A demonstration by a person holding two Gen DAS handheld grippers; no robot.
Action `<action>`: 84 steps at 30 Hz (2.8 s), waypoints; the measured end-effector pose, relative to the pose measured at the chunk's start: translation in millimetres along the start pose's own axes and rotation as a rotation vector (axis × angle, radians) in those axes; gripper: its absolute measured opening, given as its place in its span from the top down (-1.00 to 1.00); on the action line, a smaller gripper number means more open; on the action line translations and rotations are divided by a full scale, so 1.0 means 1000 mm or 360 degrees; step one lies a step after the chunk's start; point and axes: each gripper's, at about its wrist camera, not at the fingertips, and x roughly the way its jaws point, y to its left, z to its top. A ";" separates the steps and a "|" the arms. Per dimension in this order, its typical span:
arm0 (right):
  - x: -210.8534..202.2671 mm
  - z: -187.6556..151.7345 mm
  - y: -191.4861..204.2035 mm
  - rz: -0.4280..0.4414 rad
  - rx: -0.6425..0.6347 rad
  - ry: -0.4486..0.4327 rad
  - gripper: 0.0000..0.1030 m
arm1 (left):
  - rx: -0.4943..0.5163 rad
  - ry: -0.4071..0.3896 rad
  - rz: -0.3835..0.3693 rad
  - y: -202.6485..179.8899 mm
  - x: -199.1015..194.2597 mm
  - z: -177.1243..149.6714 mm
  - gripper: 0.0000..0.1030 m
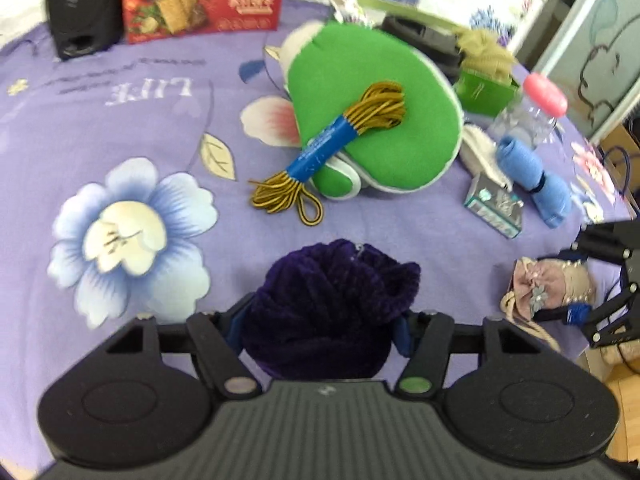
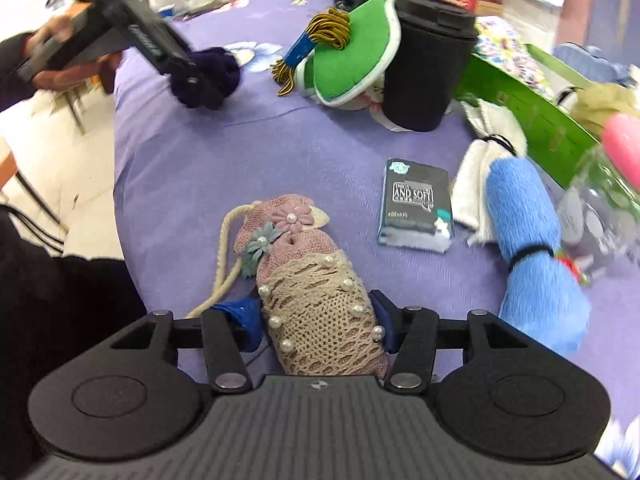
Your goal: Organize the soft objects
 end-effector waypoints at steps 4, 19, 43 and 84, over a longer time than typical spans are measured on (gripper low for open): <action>-0.015 -0.005 0.006 0.0045 0.0155 -0.0098 0.25 | 0.0008 -0.0070 -0.0027 -0.012 -0.031 0.002 -0.20; -0.087 0.068 -0.075 -0.0330 0.0298 -0.0620 0.24 | 0.0283 -0.0345 -0.0117 -0.073 -0.045 0.148 -0.21; 0.015 0.179 -0.292 -0.0643 0.0201 -0.0319 0.15 | 0.0335 -0.0206 0.0013 -0.106 0.116 0.339 -0.60; -0.109 0.036 -0.073 -0.0740 0.0544 -0.0596 0.04 | 0.0391 -0.0586 0.0010 -0.167 -0.049 0.093 -0.89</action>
